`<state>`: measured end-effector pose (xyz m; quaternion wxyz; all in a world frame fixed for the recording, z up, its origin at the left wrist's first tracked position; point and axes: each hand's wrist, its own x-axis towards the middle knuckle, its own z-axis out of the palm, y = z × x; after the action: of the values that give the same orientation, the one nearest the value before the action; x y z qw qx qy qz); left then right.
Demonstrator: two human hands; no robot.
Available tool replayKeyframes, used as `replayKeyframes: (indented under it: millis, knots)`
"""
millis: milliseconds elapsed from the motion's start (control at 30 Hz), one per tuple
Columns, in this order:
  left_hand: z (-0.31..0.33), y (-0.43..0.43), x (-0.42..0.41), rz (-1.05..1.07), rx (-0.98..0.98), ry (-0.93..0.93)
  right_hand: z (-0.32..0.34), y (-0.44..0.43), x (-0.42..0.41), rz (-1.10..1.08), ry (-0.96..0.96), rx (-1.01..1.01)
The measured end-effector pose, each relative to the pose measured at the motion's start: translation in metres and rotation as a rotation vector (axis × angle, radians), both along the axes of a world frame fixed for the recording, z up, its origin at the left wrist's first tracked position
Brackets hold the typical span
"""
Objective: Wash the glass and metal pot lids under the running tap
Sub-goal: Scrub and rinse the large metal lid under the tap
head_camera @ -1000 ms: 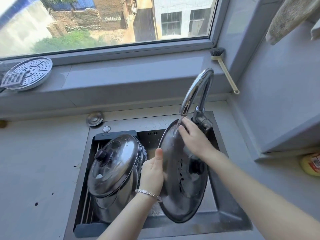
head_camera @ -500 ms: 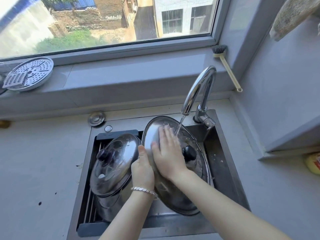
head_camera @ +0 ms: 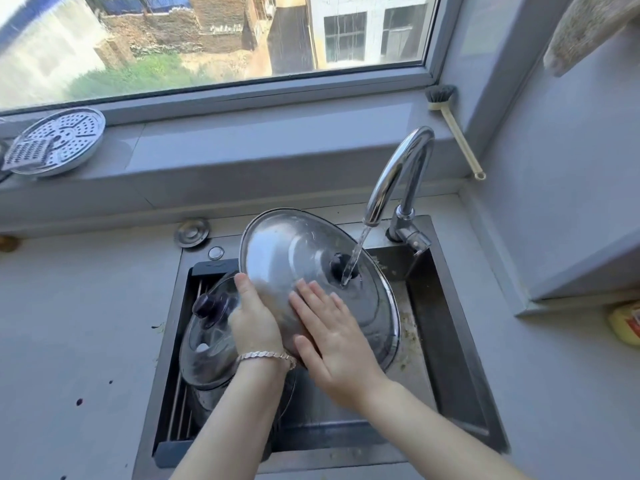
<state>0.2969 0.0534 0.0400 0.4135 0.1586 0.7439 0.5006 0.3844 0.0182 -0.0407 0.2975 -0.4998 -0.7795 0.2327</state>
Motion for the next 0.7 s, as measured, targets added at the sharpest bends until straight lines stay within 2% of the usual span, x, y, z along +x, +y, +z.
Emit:
replayKeyframes:
  millis: [100, 200, 267, 367, 433, 533, 567, 600, 700]
  knots:
    - [0.006, -0.005, -0.007, 0.091, -0.015, 0.043, -0.016, -0.003, 0.025, -0.159, 0.042, -0.27]
    - [0.008, -0.01, -0.008, 0.124, 0.006, 0.092, -0.019, 0.01, 0.037, -0.365, 0.182, -0.581]
    - [0.005, -0.01, -0.005, 0.132, 0.036, 0.075, -0.006, 0.008, 0.028, -0.346, 0.101, -0.555]
    - [0.004, -0.007, 0.003, 0.146, 0.075, 0.049, 0.015, -0.007, 0.002, -0.205, -0.02, -0.4]
    - [0.006, -0.009, 0.006, 0.163, 0.092, 0.052, 0.012, 0.003, 0.002, -0.277, 0.02, -0.451]
    - [0.008, -0.014, 0.006, 0.176, 0.098, 0.127, 0.003, 0.035, 0.019, -0.552, 0.204, -0.726]
    - [0.007, -0.016, 0.006, 0.179, 0.097, 0.138, 0.003, 0.036, 0.02, -0.599, 0.214, -0.755]
    - [0.008, -0.016, 0.007, 0.179, 0.094, 0.135, 0.005, 0.032, 0.017, -0.597, 0.179, -0.741]
    - [0.005, -0.014, 0.011, 0.173, 0.131, 0.077, 0.024, -0.001, -0.01, -0.416, 0.043, -0.601]
